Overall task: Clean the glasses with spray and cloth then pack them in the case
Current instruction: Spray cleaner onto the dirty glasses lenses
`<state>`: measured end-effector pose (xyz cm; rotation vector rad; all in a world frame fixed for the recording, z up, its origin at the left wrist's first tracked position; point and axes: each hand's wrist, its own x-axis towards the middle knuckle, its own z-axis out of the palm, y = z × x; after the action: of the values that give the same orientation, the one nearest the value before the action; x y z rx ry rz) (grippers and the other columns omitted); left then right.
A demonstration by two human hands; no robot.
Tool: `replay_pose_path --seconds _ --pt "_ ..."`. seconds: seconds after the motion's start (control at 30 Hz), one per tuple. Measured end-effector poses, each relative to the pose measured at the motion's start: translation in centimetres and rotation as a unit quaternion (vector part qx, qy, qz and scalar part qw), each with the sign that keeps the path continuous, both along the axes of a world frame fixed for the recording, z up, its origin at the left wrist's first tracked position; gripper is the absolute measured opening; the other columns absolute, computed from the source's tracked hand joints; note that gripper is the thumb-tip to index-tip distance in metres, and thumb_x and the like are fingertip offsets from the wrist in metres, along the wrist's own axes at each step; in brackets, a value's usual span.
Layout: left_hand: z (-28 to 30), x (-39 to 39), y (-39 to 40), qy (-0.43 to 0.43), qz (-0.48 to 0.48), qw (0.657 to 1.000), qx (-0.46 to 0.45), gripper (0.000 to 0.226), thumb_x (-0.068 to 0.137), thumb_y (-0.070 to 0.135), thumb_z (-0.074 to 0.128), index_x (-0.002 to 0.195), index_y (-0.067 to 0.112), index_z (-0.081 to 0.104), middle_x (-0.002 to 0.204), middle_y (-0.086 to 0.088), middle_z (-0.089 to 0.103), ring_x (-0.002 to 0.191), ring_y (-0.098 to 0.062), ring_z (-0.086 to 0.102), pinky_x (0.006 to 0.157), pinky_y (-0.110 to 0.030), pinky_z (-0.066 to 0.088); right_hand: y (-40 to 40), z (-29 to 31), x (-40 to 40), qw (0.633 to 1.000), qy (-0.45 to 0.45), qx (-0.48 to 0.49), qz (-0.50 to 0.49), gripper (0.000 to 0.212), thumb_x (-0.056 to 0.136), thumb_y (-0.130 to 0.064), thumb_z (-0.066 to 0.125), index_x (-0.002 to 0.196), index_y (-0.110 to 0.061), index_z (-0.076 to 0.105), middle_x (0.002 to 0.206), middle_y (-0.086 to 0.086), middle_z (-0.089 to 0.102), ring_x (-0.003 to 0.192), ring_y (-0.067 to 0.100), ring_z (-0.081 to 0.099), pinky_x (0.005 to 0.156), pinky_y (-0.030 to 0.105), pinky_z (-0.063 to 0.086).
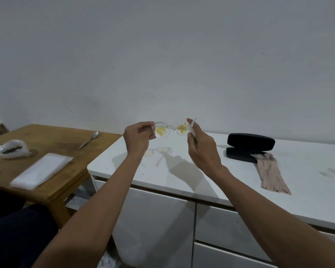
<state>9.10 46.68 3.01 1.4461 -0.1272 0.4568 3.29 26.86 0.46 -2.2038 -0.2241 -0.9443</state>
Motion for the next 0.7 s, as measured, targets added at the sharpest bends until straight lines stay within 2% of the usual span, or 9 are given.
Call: replay_pose_path --seconds 0.1,0.2,0.27,0.47,0.7 --pt "-0.01 0.05 0.10 0.006 0.000 1.000 -0.001 0.015 0.084 -0.010 0.072 0.095 -0.001 0.078 0.074 -0.009 0.073 0.068 -0.019 0.069 0.071 -0.035 0.064 0.09 0.03 0.16 1.000 0.004 0.000 -0.003 0.048 0.104 -0.019 0.043 0.150 -0.031 0.043 0.067 -0.007 0.051 0.068 0.022 0.051 0.068 0.038 0.046" --pt "0.02 -0.06 0.11 0.010 -0.004 1.000 -0.009 0.015 0.083 -0.010 0.074 0.097 -0.004 0.078 0.073 -0.008 0.073 0.067 -0.018 0.068 0.071 -0.035 0.065 0.04 -0.21 0.44 1.000 -0.007 -0.011 -0.006 0.047 0.104 -0.022 0.043 0.150 -0.032 0.043 0.084 0.005 0.069 0.071 0.026 0.058 0.074 0.044 0.053" --pt "0.02 -0.13 0.13 0.010 -0.006 1.000 -0.013 0.016 0.083 -0.008 0.076 0.098 -0.004 0.077 0.073 -0.008 0.073 0.067 -0.018 0.068 0.070 -0.034 0.064 0.09 -0.35 0.56 1.000 -0.015 -0.017 -0.009 0.048 0.104 -0.023 0.043 0.151 -0.032 0.042 0.090 0.008 0.072 0.074 0.027 0.060 0.074 0.044 0.054" --pt "-0.06 -0.16 0.31 0.009 -0.013 1.000 -0.018 0.016 0.082 -0.003 0.079 0.098 -0.003 0.078 0.077 -0.012 0.073 0.069 -0.021 0.068 0.072 -0.035 0.064 0.45 -0.38 0.63 0.999 -0.017 -0.027 -0.017 0.048 0.104 -0.021 0.044 0.151 -0.027 0.044 0.079 0.007 0.068 0.071 0.030 0.059 0.071 0.044 0.053" --pt "-0.14 0.12 0.29 0.016 -0.013 1.000 -0.015 0.017 0.082 -0.002 0.080 0.099 -0.004 0.077 0.083 -0.011 0.077 0.069 -0.020 0.070 0.076 -0.039 0.064 0.53 -0.30 0.68 0.999 -0.027 -0.031 -0.028 0.045 0.102 -0.018 0.045 0.146 -0.022 0.050 0.062 0.002 0.055 0.060 0.030 0.054 0.062 0.043 0.049"
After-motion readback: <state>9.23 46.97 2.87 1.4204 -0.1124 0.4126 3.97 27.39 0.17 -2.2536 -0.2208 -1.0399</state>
